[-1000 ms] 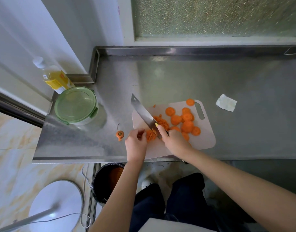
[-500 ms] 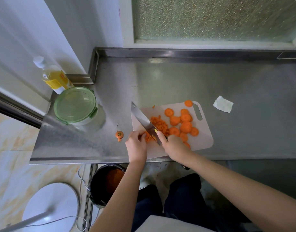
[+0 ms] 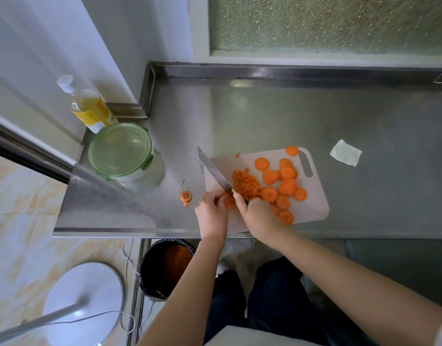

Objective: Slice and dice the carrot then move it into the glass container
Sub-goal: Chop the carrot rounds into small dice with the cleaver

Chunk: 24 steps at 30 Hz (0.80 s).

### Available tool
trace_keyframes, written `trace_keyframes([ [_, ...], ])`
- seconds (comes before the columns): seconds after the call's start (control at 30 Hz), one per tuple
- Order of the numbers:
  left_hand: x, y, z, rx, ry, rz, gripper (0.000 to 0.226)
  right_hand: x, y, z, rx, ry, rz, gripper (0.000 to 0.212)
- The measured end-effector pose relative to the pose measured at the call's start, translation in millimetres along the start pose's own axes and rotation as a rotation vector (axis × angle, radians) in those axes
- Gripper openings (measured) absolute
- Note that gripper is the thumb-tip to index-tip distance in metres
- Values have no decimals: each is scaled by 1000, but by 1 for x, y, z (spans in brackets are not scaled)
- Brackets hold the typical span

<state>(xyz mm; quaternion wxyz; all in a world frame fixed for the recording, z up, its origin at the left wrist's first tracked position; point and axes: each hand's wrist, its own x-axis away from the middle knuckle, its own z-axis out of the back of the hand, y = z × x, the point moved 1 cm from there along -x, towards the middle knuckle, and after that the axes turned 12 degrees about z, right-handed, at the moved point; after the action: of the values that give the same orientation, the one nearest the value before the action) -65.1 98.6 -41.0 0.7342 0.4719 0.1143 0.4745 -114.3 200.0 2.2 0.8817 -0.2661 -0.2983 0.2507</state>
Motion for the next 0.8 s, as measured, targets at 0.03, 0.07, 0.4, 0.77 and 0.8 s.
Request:
trace_keyframes([
  [0.03, 1, -1, 0, -2, -5, 4, 10, -2, 1, -1, 36, 36, 7, 48],
  [0.07, 1, -1, 0, -3, 5, -2, 9, -3, 0, -1, 69, 55, 12, 52],
  [0.4, 1, 4, 1, -5, -13, -4, 11, -9, 13, 9, -70, 78, 10, 67],
  [0.77, -1, 3, 0, -14, -37, -76, 8, -4, 15, 18, -130, 80, -26, 65],
  [0.8, -1, 4, 0, -10, -31, -74, 7, -3, 14, 19, -141, 86, -17, 65],
])
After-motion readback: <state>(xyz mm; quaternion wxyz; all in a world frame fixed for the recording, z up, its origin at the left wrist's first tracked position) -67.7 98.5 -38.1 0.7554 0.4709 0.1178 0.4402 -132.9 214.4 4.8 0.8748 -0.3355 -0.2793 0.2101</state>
